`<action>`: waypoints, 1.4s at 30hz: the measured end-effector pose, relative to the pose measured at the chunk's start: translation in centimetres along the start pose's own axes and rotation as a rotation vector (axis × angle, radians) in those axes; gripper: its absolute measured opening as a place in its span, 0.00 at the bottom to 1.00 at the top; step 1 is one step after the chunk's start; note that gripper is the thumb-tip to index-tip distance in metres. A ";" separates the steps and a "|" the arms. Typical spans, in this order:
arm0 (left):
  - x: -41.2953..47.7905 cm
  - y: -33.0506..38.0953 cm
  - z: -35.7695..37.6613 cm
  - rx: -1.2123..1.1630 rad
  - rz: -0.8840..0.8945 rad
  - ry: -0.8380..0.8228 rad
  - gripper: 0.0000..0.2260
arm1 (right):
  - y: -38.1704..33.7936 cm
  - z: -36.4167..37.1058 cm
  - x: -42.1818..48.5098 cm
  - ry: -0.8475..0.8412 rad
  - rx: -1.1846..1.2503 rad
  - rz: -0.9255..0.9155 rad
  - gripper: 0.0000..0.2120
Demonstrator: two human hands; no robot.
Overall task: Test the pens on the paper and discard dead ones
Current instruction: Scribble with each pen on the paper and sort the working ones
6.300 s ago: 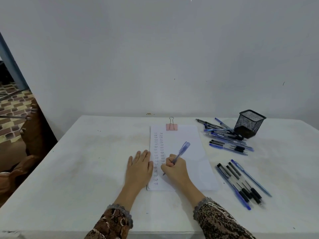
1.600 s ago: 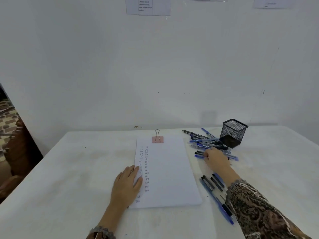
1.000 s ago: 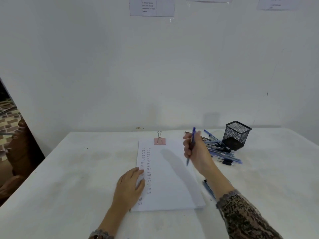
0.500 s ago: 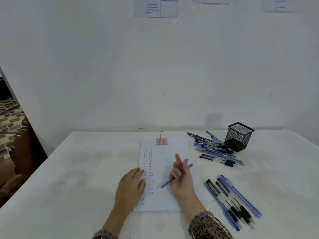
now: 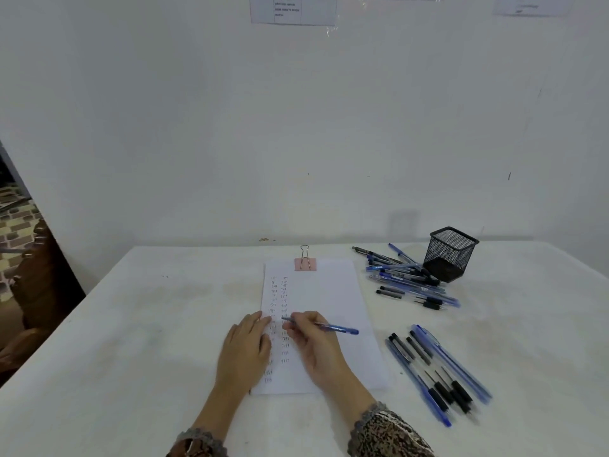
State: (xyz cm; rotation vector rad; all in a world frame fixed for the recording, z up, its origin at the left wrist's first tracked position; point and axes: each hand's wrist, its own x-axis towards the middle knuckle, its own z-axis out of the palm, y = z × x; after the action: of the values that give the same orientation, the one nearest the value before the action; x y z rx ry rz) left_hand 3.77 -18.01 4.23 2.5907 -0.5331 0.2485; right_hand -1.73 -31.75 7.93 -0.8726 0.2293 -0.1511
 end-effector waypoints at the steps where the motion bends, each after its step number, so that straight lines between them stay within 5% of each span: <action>1: 0.0 0.0 0.0 0.018 -0.005 -0.019 0.39 | 0.0 -0.2 0.0 0.000 -0.101 -0.027 0.09; 5: 0.0 0.2 -0.3 0.064 -0.043 -0.120 0.44 | 0.5 -0.4 -0.6 -0.009 -0.457 -0.171 0.14; 11: -0.1 0.3 -0.2 0.108 -0.041 -0.131 0.44 | 1.4 0.2 -1.6 0.056 -0.663 -0.290 0.24; 27: -0.2 0.5 -0.3 0.109 -0.037 -0.147 0.40 | 2.0 0.6 -1.2 -0.013 -0.852 -0.304 0.23; 33: -0.1 0.6 -0.5 0.102 -0.046 -0.165 0.23 | 2.0 0.5 -1.0 0.031 -0.845 -0.306 0.23; 38: -0.1 0.6 -0.5 0.093 -0.033 -0.166 0.31 | 2.1 0.4 -0.8 0.027 -0.877 -0.316 0.22; 42: -0.1 0.4 -0.4 0.084 -0.035 -0.158 0.23 | 2.1 0.3 -0.9 0.009 -0.879 -0.313 0.23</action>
State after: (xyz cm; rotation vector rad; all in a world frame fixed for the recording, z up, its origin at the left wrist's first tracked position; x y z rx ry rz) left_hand 3.45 -18.10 4.71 2.7140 -0.5431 0.0554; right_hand -2.48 -29.98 6.69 -1.7833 0.1613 -0.3591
